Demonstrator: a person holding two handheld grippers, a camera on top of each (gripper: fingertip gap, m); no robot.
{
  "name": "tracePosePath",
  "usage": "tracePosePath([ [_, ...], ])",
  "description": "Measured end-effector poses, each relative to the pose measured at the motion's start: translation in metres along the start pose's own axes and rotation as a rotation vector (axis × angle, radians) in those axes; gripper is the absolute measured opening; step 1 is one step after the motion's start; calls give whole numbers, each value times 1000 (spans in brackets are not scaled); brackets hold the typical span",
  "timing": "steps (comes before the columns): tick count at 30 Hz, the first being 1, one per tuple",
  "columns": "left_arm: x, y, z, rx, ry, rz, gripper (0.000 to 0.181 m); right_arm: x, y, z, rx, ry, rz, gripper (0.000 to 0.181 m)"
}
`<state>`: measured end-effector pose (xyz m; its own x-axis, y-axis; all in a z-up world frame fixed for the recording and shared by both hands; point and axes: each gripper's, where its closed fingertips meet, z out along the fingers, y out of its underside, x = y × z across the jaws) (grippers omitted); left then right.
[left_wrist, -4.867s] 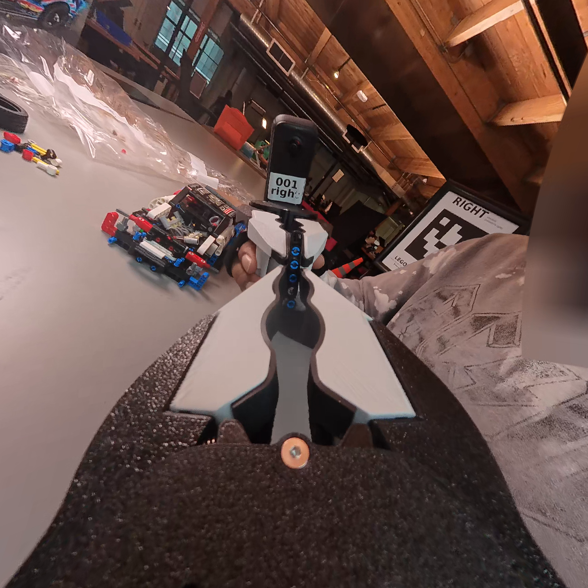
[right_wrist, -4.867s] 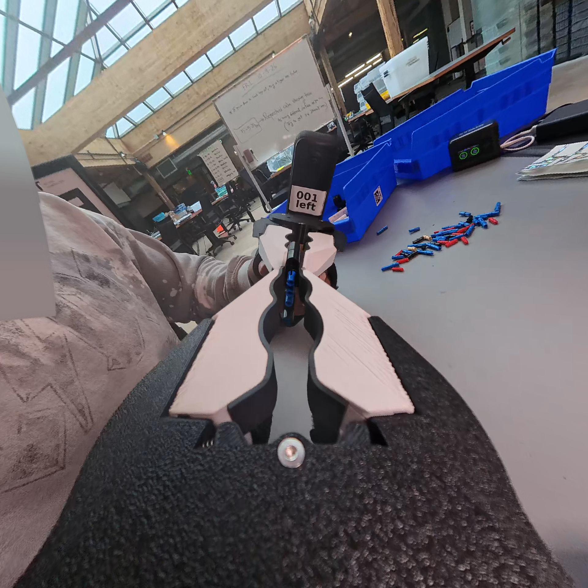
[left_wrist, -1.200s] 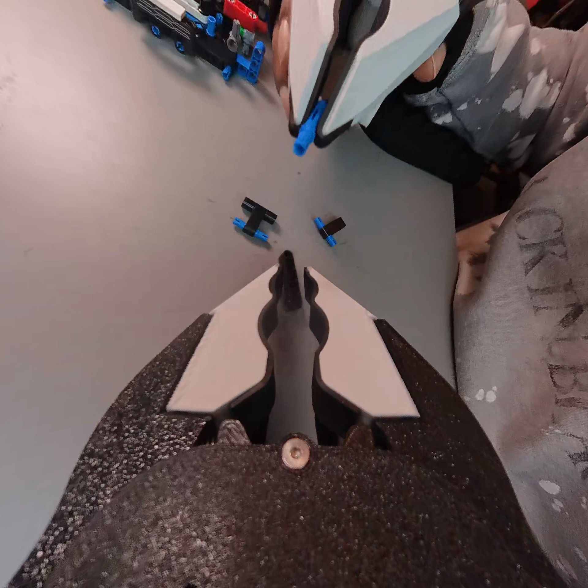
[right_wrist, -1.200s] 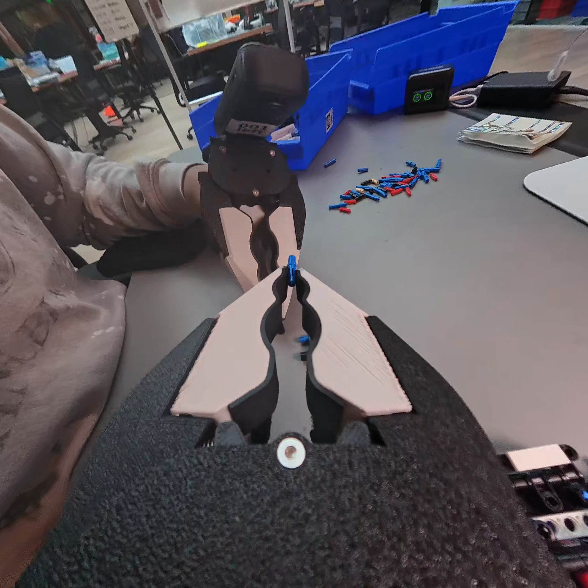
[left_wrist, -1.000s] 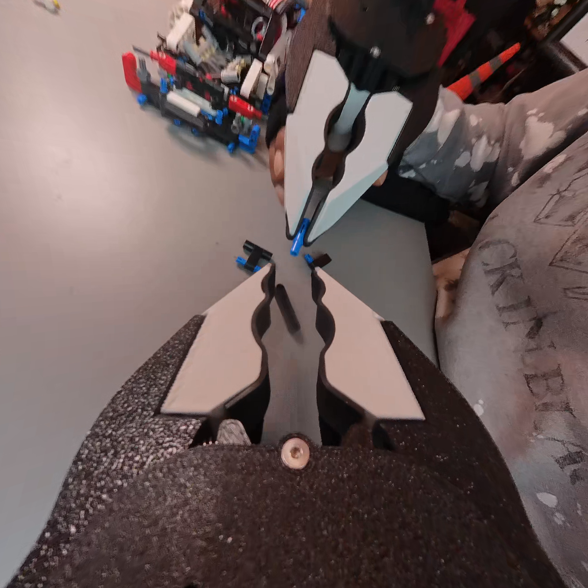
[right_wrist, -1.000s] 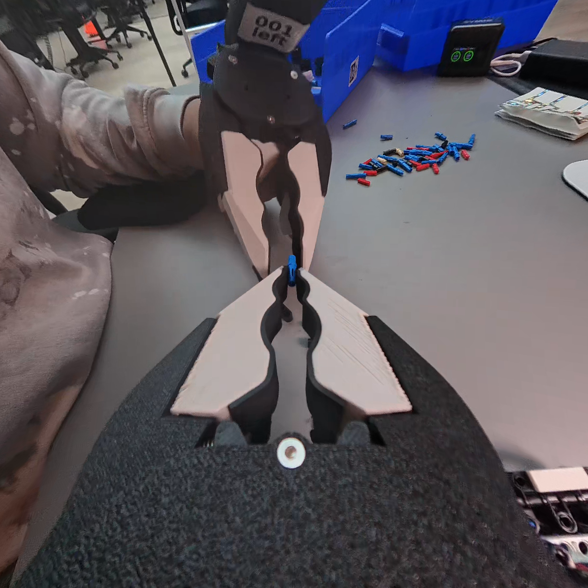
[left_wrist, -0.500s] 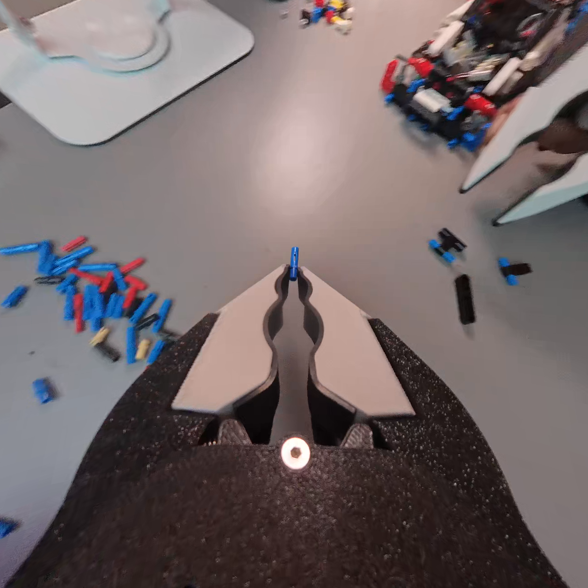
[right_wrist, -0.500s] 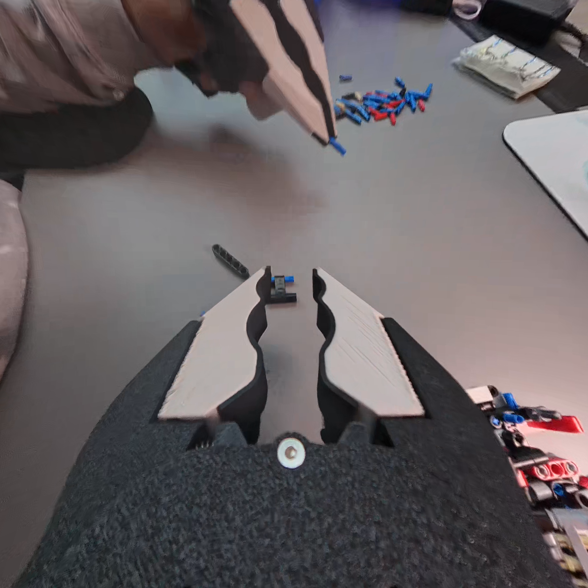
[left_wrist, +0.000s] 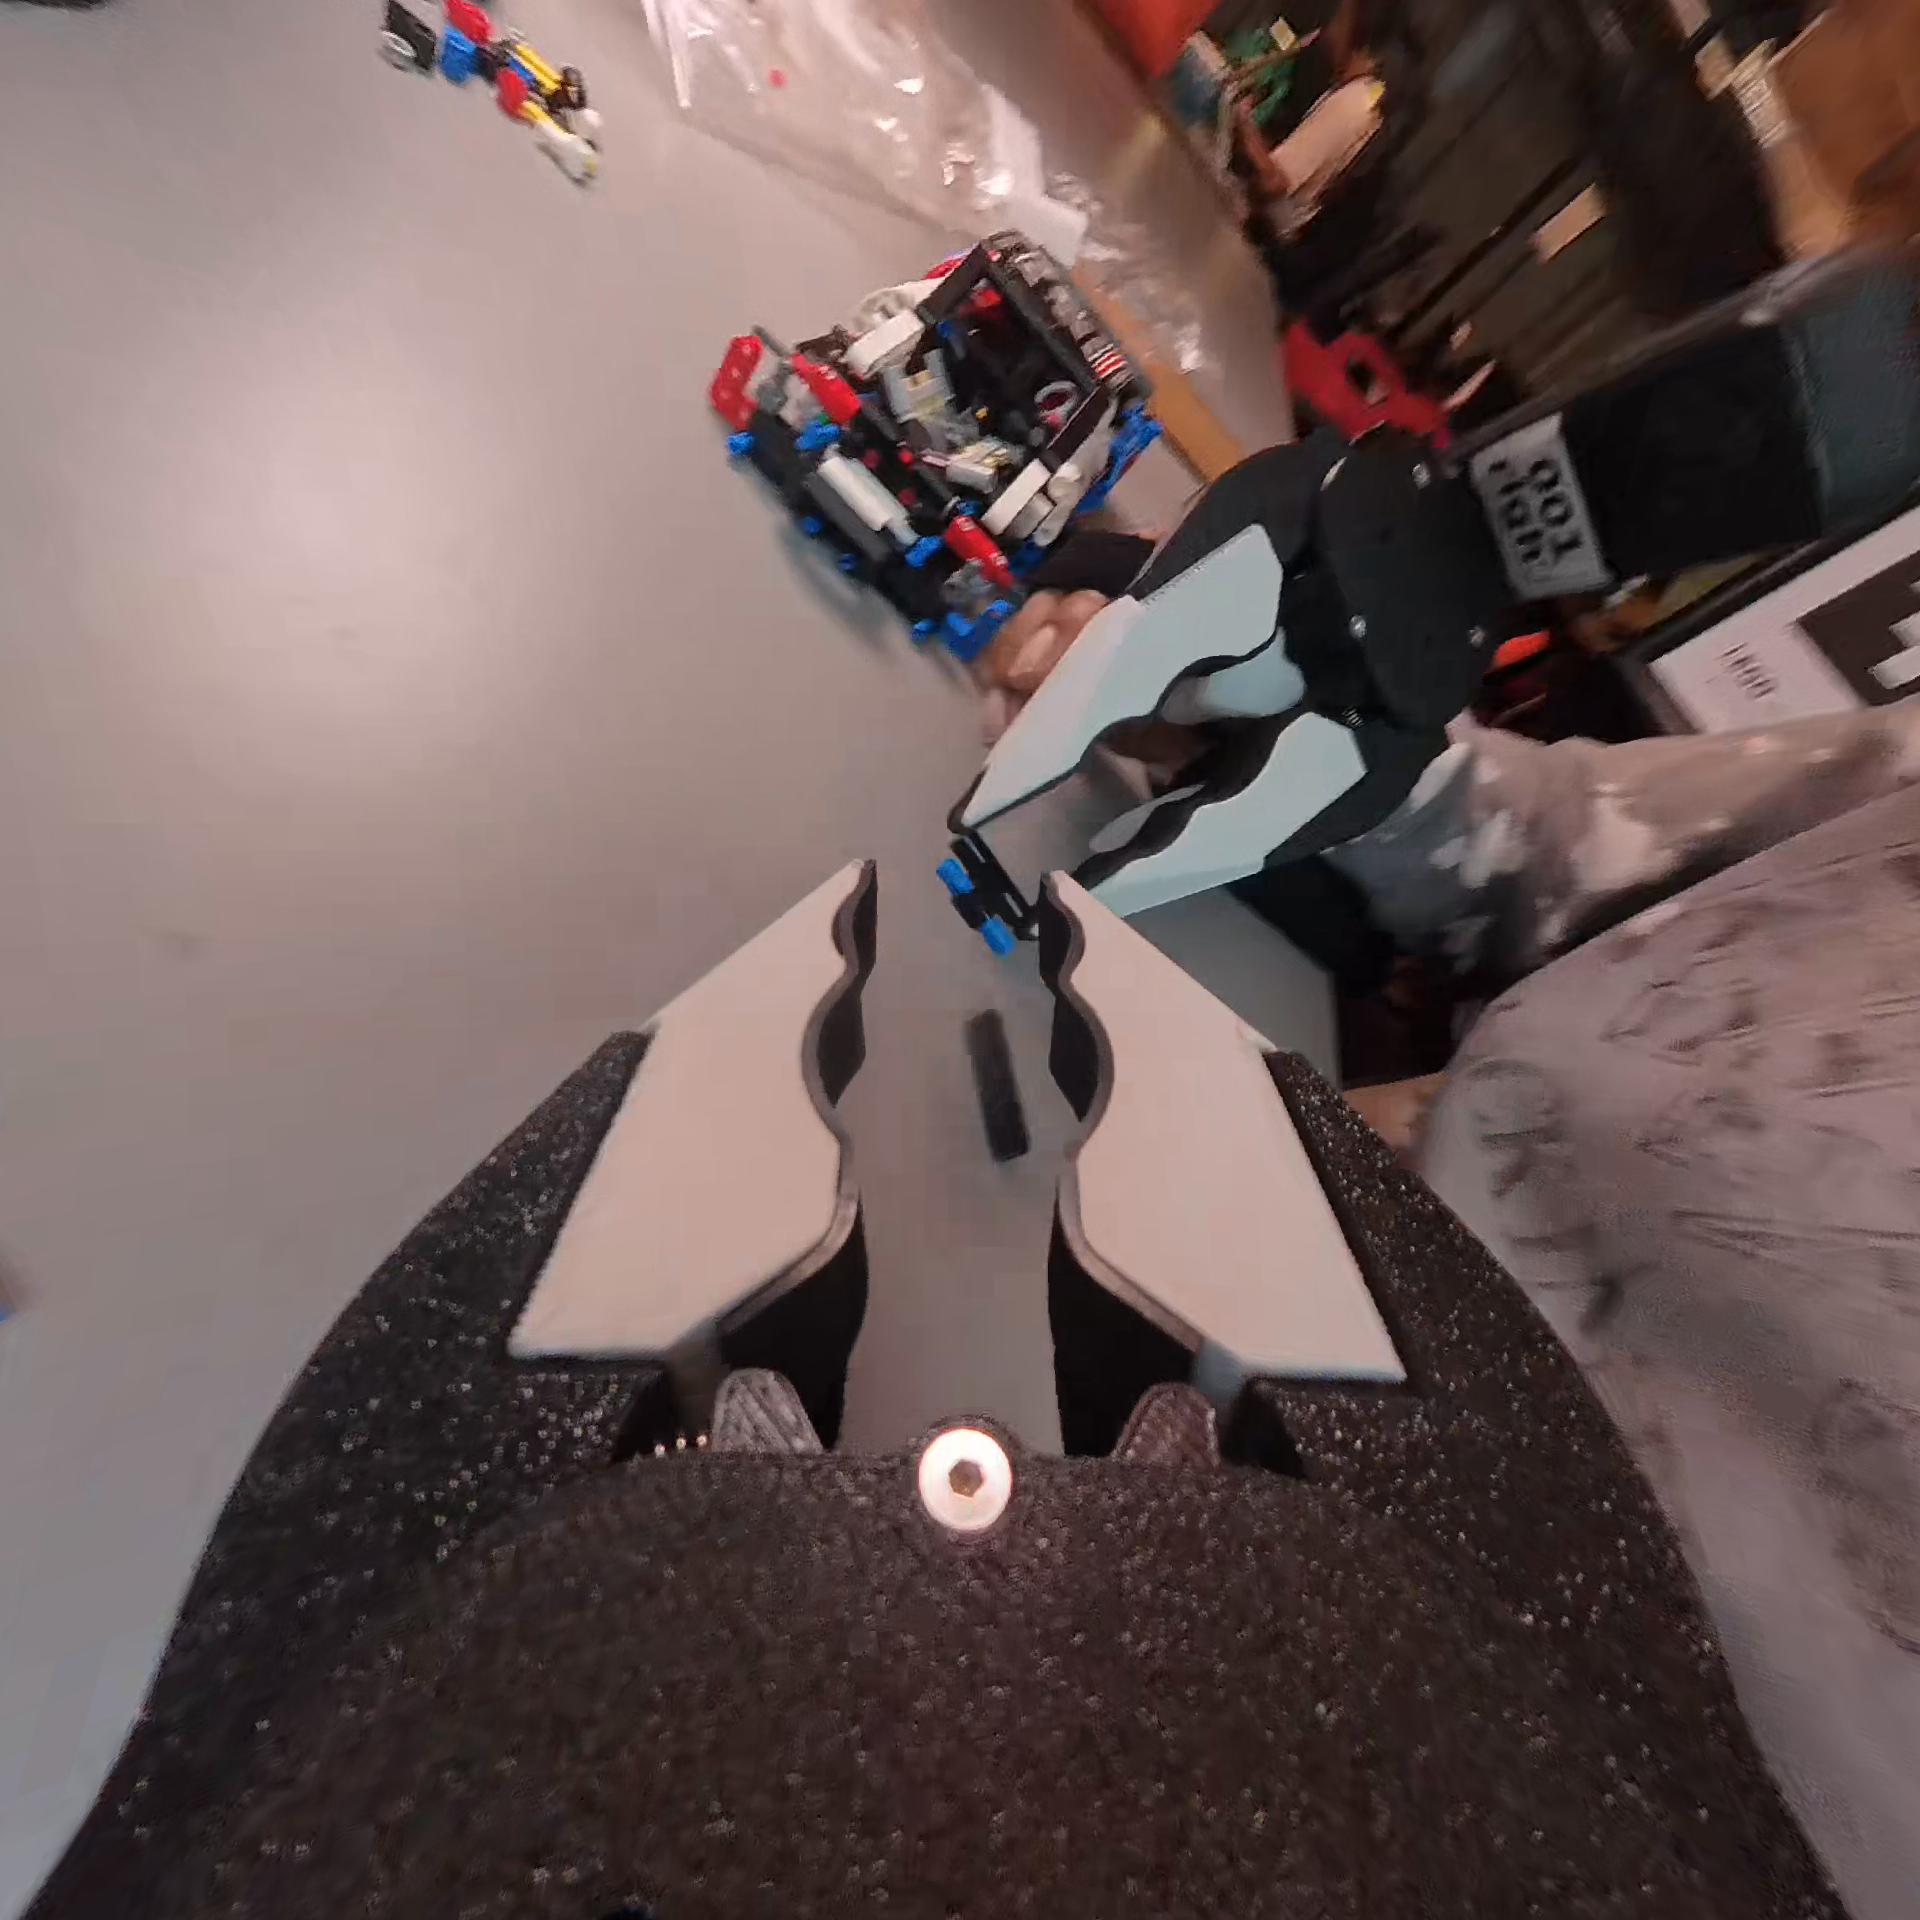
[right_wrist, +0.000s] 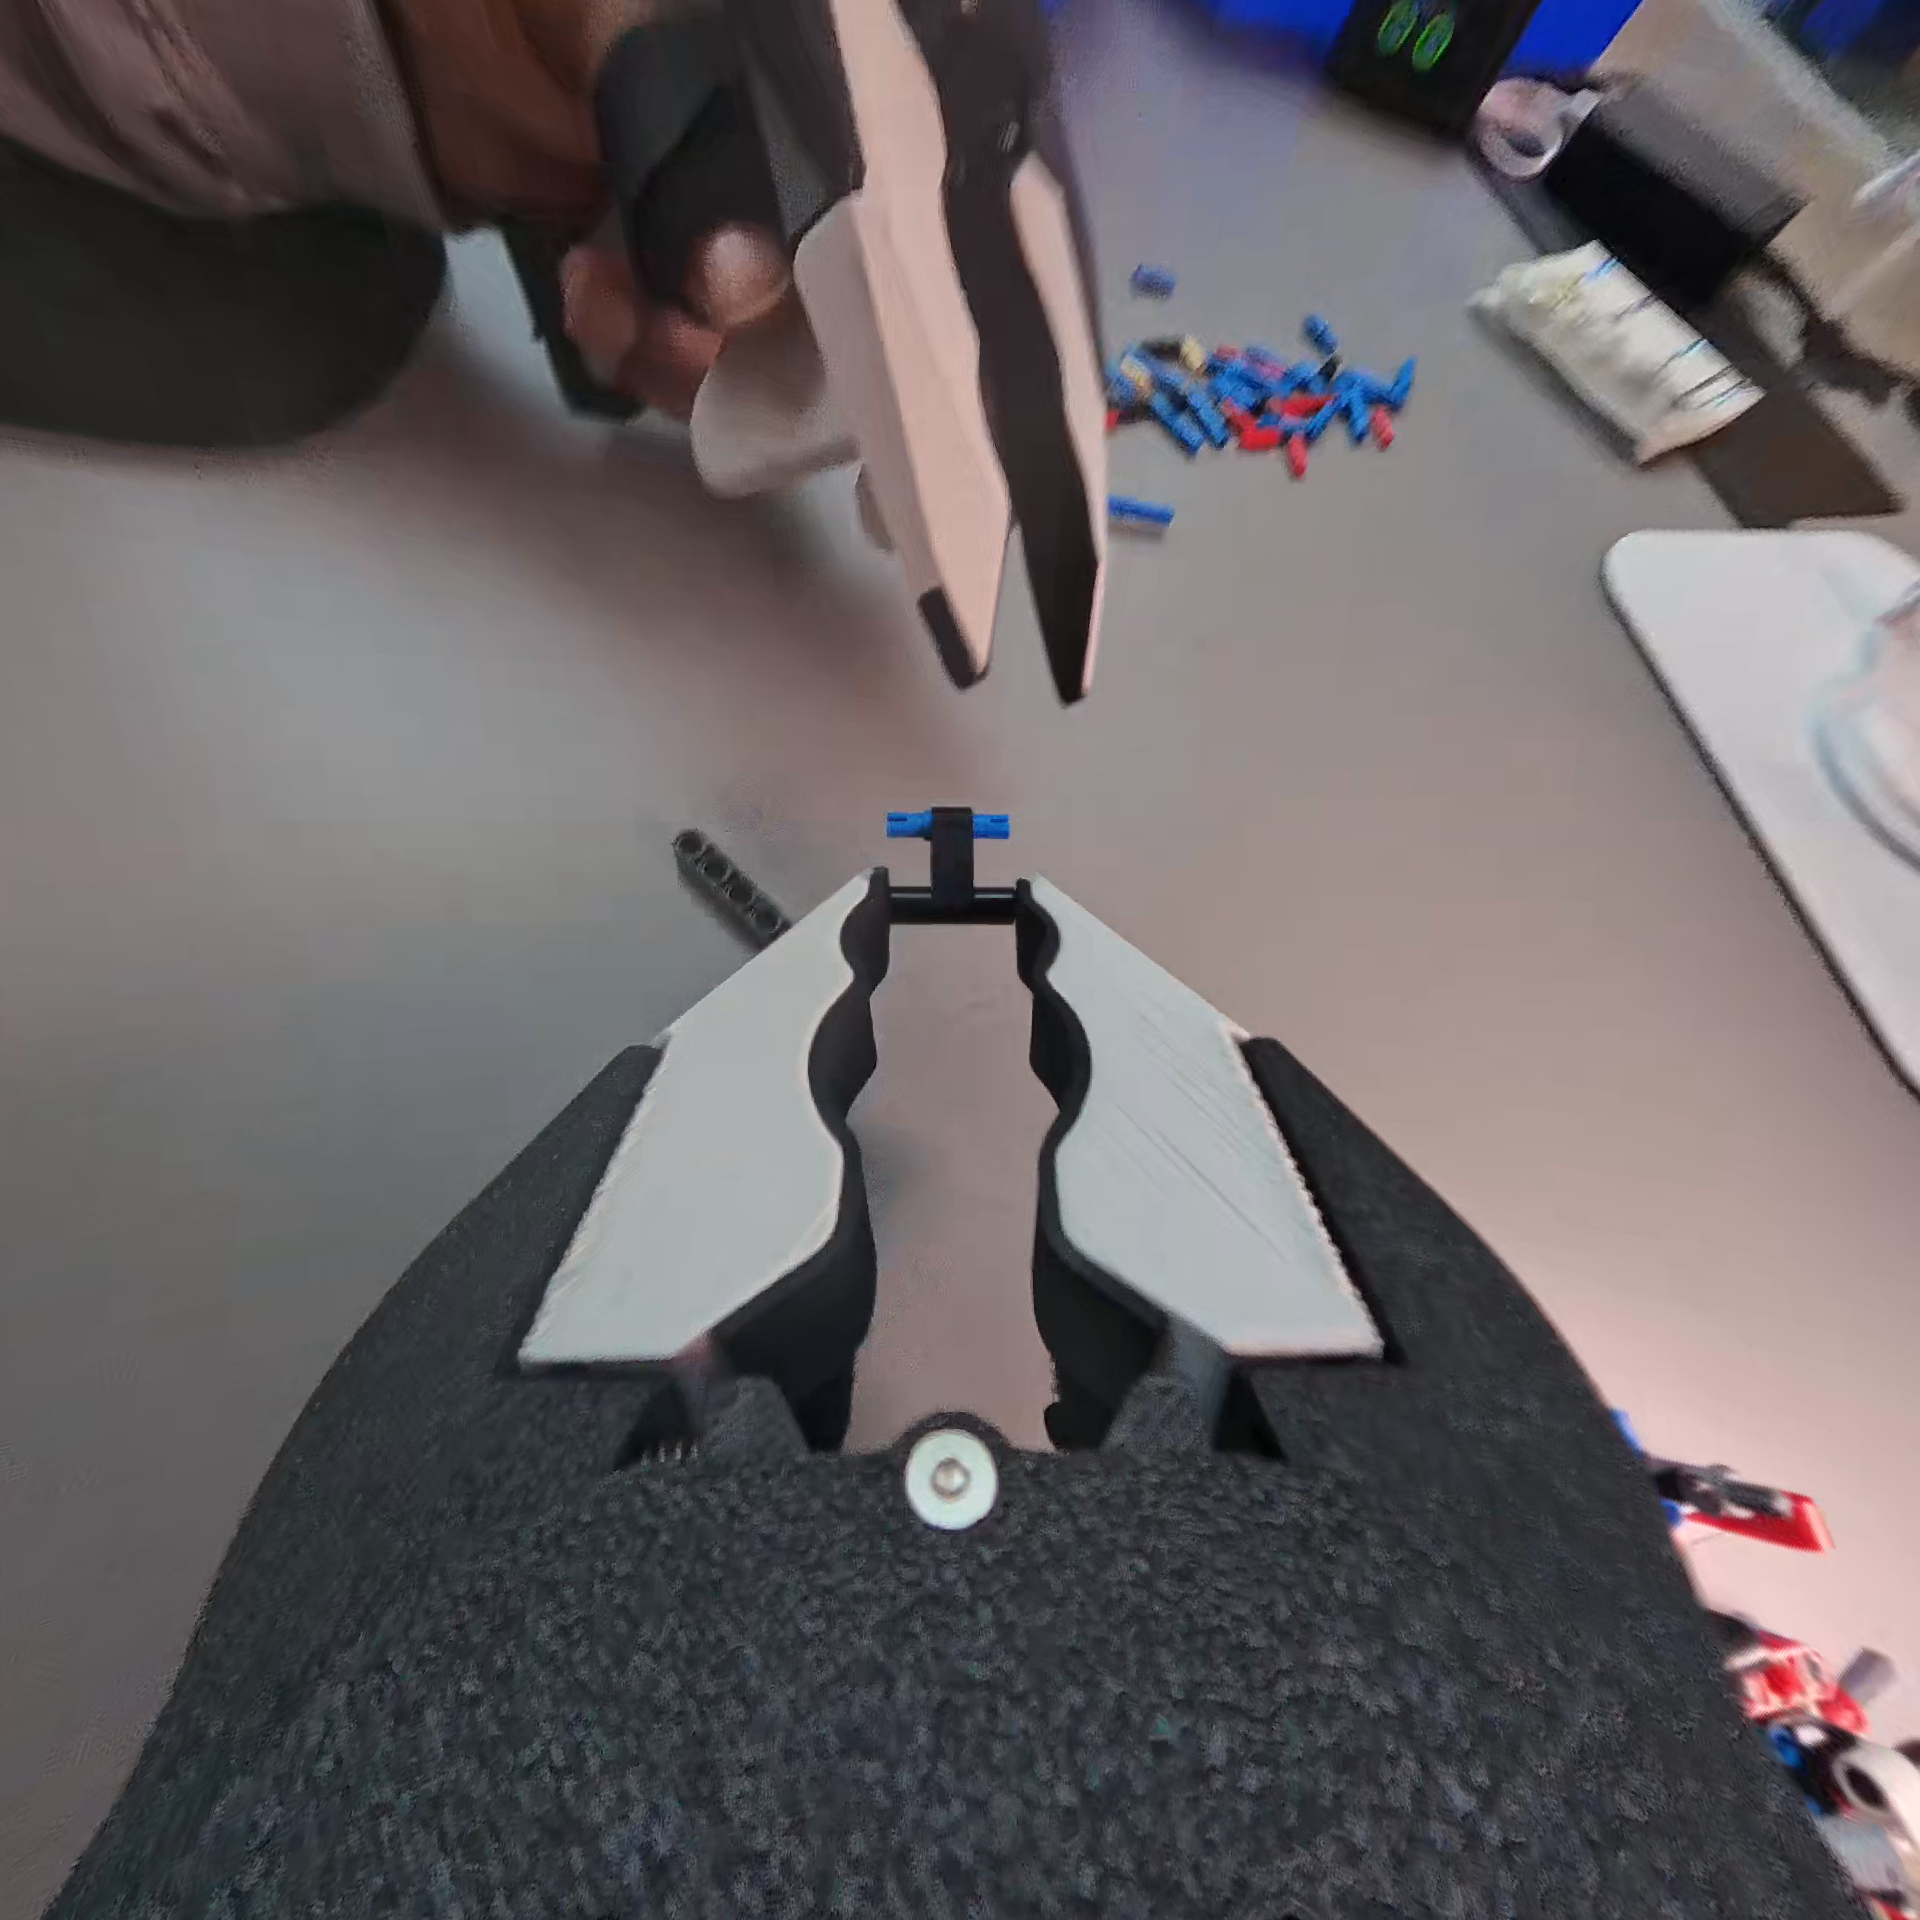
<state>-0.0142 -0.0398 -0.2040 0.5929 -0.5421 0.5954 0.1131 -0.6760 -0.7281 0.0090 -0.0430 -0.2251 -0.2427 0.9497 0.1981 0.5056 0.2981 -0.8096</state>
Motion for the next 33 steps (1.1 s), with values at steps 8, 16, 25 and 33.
tracePosePath([
  [8, 33, -27, 4, 180, 260, -180, 21, 24, -51, -23, 248, 260, -110, 23],
  [16, 41, -21, 0, 123, 194, 75, 4, -2, -63, -34, 378, -16, 43, 20],
  [25, 59, 4, 7, -30, 64, 543, 4, -21, -49, -36, 309, -235, 133, 14],
  [33, 66, 12, 8, -58, 95, 599, 4, -29, -47, -38, 301, -279, 108, 6],
])
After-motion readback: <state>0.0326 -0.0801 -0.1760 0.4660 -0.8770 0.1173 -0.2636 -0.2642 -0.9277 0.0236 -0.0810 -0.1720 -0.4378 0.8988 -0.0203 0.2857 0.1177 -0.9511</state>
